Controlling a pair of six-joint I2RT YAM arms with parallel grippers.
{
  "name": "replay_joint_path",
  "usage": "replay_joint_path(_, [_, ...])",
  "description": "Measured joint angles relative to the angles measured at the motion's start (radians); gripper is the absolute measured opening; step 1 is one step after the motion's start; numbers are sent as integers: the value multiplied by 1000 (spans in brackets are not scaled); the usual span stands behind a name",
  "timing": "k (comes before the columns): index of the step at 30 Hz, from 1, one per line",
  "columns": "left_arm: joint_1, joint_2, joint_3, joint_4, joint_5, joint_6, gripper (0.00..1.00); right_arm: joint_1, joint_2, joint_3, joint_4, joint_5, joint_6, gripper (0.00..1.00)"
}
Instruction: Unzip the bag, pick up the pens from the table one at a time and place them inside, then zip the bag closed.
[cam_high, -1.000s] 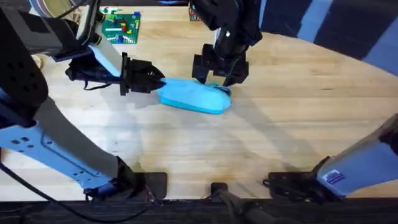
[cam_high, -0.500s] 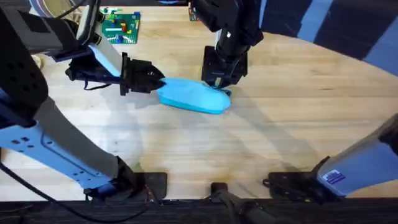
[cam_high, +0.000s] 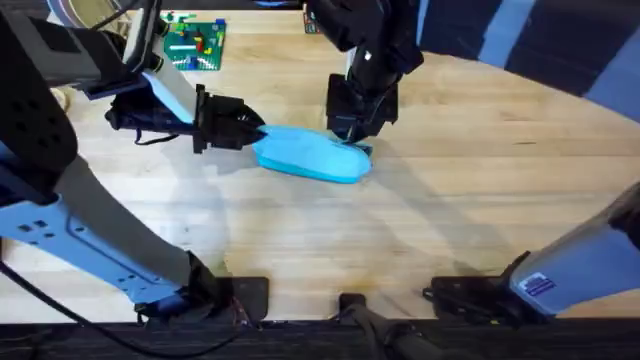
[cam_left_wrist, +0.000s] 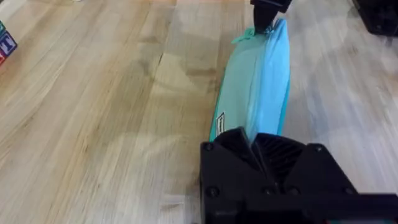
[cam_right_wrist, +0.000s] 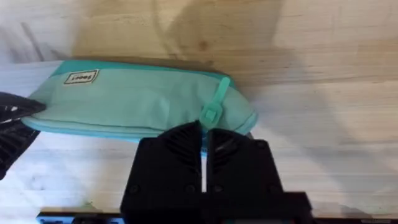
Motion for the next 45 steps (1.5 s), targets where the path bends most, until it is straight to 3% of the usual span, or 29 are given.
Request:
replay_joint_path(34, [-4,0,0,-4,6,0,42,1,-60,2,-81,228,-31,34])
replay_joint_path(45, [-11,0,0,-6,8,0,42,-57,-42,-33,-76,231,-30,34])
